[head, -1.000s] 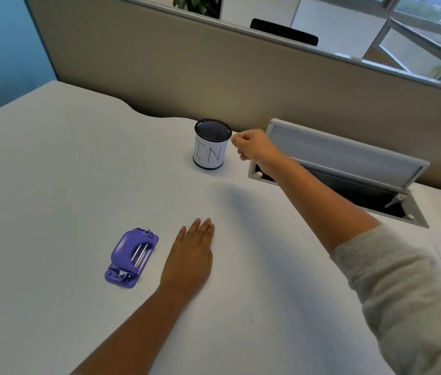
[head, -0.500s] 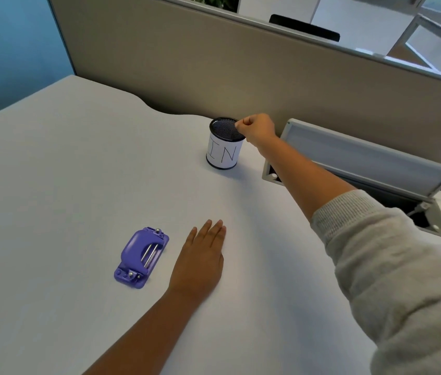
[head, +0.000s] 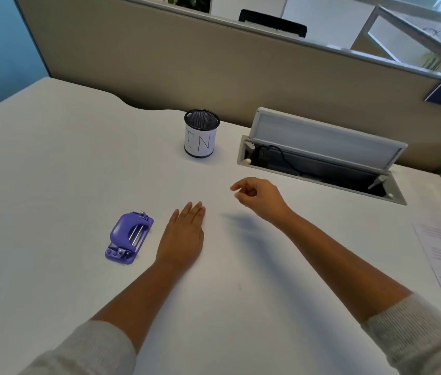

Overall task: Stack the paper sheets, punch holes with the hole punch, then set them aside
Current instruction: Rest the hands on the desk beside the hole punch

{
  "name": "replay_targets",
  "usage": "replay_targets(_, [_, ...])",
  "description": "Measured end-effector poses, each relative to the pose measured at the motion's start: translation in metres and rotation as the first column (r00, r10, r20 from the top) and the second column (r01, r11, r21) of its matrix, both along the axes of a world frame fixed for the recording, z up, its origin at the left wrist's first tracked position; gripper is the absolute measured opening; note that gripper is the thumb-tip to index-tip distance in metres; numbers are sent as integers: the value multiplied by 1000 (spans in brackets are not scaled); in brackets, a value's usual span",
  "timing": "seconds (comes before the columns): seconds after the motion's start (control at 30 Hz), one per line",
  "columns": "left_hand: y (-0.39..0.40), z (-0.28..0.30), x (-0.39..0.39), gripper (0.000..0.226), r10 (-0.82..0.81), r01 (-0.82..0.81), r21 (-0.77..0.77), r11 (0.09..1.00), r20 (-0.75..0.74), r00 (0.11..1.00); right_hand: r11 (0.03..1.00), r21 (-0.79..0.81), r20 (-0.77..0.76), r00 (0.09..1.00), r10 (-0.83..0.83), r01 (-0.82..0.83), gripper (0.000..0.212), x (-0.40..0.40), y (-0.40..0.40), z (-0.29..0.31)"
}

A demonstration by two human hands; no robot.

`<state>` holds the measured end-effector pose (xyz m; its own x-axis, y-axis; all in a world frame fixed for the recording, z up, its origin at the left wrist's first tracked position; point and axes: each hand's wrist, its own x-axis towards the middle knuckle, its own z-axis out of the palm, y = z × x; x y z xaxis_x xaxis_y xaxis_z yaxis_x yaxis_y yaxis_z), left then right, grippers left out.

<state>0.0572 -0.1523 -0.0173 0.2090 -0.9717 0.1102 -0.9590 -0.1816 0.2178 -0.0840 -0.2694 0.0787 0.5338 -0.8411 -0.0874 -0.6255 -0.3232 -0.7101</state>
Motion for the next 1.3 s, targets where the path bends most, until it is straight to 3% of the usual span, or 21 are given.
replay_targets(0.1, [2,-1,-1,56,-21,20,-16,1000,-50,999,998,53,-9,1000,-22,23,17,-34,32,-14])
replay_targets(0.27, [11,-3,-2,55,19,-19,-27,999,3,1000,989,147,-45,999,-2,8,19,-69,83,-32])
replay_targets(0.77, [33,-8,-9,49,14,-16,-15,1000,-66,998,994,0,-120,987,-107,108,17,-87,142,-56])
replay_targets(1.3, [34,-7,-9,48,11,-14,-39,999,-94,996,980,32,-106,976,-191,196,13,-77,146,-54])
